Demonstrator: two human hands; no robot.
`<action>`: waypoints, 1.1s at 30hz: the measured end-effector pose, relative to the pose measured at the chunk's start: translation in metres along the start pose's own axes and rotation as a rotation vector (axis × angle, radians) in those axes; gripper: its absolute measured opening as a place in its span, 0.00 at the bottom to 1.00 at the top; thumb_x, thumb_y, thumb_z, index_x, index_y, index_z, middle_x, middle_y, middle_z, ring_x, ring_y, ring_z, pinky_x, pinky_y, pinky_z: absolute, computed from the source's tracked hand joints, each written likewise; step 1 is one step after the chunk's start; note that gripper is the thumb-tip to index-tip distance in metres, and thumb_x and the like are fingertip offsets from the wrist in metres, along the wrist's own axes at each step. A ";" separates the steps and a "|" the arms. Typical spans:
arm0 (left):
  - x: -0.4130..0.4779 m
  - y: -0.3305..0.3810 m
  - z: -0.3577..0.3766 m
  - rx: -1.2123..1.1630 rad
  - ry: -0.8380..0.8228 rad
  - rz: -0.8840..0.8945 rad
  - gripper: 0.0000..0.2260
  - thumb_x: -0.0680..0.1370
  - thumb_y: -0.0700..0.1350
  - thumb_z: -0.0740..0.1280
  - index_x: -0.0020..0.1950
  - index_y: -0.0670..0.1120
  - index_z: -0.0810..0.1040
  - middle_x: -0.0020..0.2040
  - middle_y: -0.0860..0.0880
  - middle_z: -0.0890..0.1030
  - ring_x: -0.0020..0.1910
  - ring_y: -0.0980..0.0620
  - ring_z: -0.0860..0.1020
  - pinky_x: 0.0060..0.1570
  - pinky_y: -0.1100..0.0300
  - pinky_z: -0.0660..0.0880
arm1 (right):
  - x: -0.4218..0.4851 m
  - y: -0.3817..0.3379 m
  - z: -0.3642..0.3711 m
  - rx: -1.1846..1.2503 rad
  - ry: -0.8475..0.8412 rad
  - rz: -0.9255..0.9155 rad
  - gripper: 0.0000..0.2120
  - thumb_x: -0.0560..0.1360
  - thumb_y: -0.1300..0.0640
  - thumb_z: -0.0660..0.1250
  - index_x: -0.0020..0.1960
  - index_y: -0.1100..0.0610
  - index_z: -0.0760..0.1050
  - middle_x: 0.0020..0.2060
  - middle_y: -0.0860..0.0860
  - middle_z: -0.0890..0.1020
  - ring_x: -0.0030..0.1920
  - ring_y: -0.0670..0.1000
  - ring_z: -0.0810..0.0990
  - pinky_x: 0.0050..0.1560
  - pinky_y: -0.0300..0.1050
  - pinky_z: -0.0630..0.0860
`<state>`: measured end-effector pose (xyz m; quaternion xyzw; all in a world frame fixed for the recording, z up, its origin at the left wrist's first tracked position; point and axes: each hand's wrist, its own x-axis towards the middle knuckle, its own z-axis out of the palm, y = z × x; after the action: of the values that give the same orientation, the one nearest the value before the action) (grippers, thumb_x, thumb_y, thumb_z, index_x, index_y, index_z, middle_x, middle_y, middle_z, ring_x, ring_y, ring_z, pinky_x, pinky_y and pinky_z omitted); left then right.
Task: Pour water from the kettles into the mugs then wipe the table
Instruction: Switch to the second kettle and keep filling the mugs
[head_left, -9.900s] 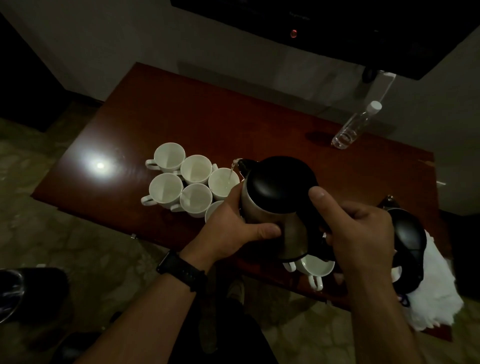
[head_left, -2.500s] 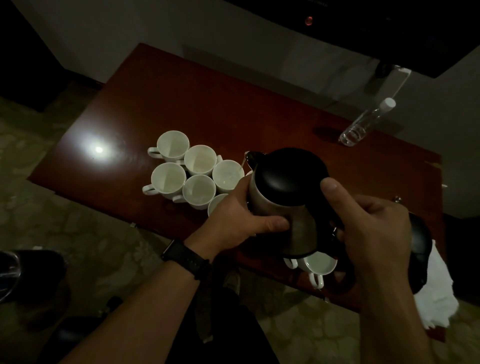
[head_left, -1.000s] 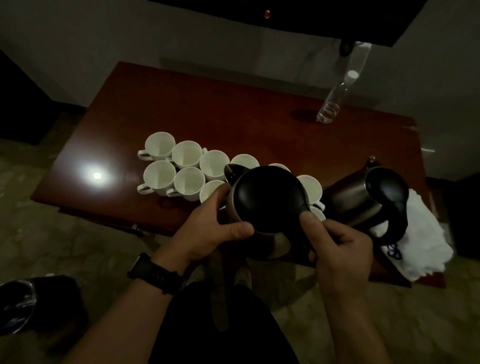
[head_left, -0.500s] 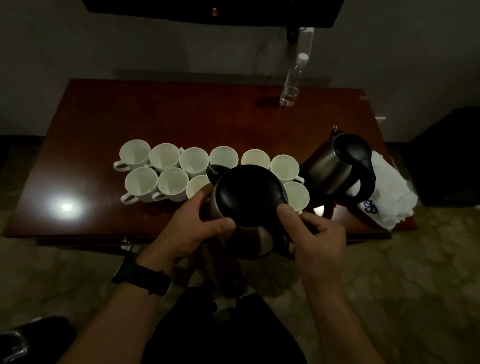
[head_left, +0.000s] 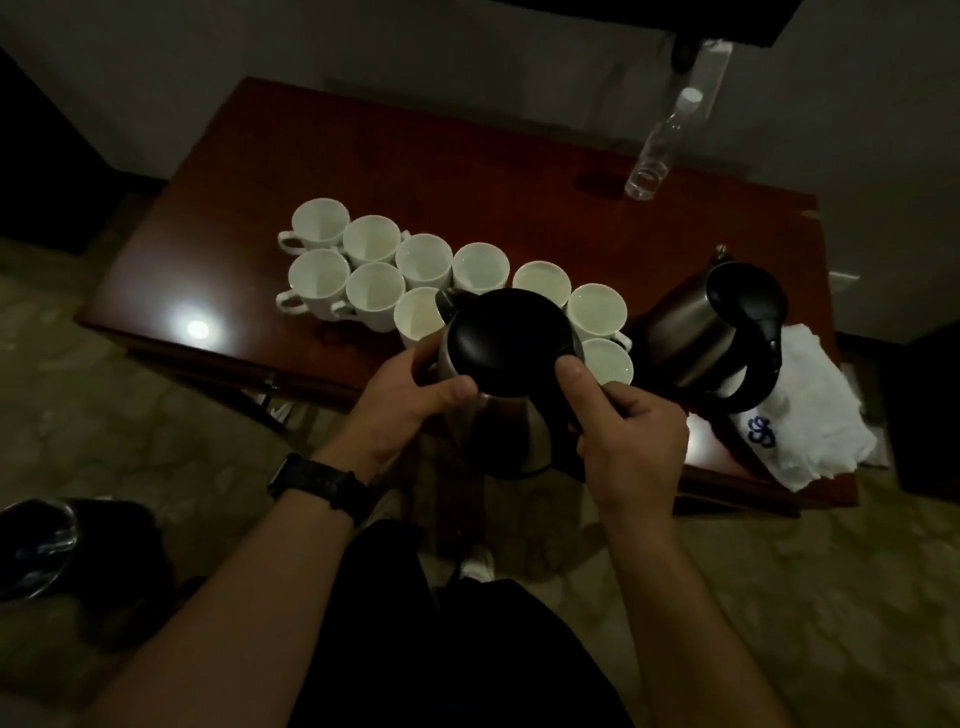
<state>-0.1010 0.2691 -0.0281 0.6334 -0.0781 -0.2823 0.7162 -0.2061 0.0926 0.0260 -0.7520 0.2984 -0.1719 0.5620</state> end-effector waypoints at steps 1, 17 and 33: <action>0.000 0.000 0.000 -0.016 0.007 0.006 0.34 0.60 0.66 0.82 0.64 0.60 0.81 0.66 0.51 0.82 0.68 0.49 0.79 0.64 0.52 0.76 | 0.001 0.000 0.002 0.001 0.001 0.010 0.34 0.66 0.29 0.70 0.25 0.60 0.71 0.21 0.58 0.72 0.25 0.64 0.70 0.27 0.54 0.68; 0.014 -0.006 -0.017 -0.094 0.146 -0.038 0.28 0.56 0.71 0.80 0.55 0.68 0.84 0.60 0.59 0.85 0.62 0.57 0.82 0.55 0.64 0.79 | 0.007 -0.010 0.038 0.000 0.005 0.119 0.29 0.64 0.26 0.69 0.24 0.51 0.77 0.20 0.50 0.75 0.24 0.51 0.73 0.32 0.50 0.70; 0.021 -0.016 -0.028 -0.195 0.079 -0.136 0.29 0.59 0.68 0.82 0.57 0.63 0.85 0.63 0.51 0.84 0.66 0.50 0.81 0.68 0.48 0.74 | 0.009 -0.025 0.052 -0.137 0.027 0.163 0.27 0.63 0.24 0.65 0.27 0.48 0.79 0.21 0.51 0.77 0.27 0.55 0.79 0.32 0.55 0.76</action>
<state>-0.0747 0.2820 -0.0534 0.5753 0.0209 -0.3114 0.7561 -0.1621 0.1299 0.0325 -0.7597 0.3771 -0.1147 0.5172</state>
